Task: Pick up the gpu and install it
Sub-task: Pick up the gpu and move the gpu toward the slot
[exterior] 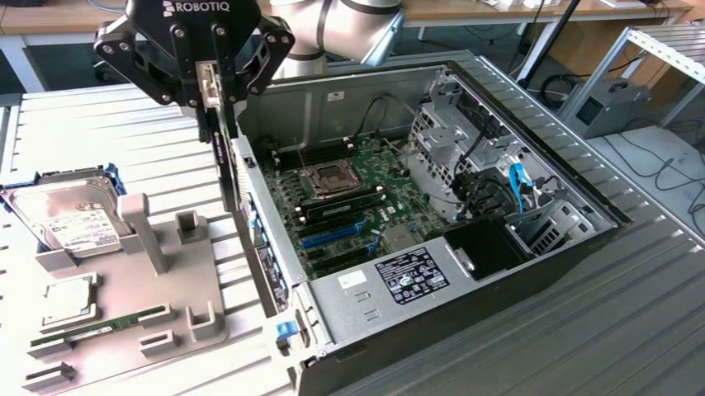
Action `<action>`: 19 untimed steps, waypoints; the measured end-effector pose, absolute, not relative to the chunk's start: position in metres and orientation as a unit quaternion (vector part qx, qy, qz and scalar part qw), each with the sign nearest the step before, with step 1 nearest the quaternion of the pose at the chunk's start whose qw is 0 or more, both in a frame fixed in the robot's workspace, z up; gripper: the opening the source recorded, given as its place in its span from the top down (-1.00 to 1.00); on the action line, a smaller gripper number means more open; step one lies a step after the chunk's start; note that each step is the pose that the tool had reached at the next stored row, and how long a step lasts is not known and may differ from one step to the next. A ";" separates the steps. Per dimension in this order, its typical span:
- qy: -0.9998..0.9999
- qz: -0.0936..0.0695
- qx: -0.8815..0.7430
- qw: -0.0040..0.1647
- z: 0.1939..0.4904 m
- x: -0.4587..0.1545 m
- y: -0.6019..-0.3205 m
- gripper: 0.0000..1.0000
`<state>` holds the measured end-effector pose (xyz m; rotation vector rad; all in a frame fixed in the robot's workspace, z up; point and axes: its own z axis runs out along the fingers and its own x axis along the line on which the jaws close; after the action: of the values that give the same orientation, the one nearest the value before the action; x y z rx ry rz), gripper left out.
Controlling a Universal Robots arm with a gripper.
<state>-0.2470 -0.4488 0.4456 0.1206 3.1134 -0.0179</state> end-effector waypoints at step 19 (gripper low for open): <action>0.999 -0.006 0.039 0.013 0.444 -0.234 -0.449 0.48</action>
<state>-0.2339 -0.4488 0.4441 0.1205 3.1133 -0.0185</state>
